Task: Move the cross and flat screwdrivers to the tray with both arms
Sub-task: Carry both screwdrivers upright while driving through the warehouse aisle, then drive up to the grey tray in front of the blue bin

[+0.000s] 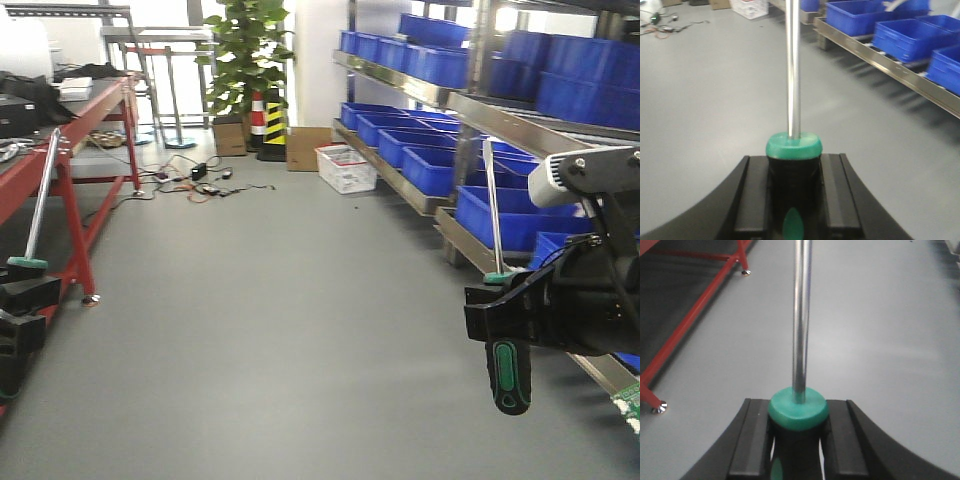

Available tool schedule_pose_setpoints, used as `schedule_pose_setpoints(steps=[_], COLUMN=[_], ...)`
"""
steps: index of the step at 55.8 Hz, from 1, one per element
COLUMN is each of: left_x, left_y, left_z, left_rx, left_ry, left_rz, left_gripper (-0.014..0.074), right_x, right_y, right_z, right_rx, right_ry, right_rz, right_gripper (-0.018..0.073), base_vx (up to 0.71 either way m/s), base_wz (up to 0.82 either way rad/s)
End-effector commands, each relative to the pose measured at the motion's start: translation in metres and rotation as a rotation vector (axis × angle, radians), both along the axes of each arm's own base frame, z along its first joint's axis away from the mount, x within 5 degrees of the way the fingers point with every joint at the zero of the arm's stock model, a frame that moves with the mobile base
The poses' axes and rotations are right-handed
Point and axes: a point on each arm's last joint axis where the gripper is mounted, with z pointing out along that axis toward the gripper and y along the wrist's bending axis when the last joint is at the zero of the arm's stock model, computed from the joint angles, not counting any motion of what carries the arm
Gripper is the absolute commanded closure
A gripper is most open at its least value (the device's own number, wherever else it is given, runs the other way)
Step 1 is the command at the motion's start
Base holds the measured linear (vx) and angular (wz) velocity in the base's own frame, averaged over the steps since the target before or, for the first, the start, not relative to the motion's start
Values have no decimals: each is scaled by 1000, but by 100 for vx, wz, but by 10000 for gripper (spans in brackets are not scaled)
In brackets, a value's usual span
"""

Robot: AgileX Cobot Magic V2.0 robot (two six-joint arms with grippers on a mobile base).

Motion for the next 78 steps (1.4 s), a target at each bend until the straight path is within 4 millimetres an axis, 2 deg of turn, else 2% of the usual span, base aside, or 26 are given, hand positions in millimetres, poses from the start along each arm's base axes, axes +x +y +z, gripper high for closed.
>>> schedule_pose_setpoints(steps=[1, 44, 78], left_x=[-2, -2, -2], left_y=[1, 1, 1], left_z=[21, 21, 21], left_rx=[-51, -51, -51], left_ry=[-119, -119, -119], left_rz=[24, 24, 24], left_gripper=[596, 596, 596], right_x=[-3, -3, -3], right_y=[-2, -2, -2], right_z=[24, 24, 24], right_rx=[49, 49, 49], right_ry=[-137, -137, -137], right_rz=[-5, -5, -5], right_gripper=[567, 567, 567], base_vx=[58, 55, 50], base_wz=[32, 12, -29])
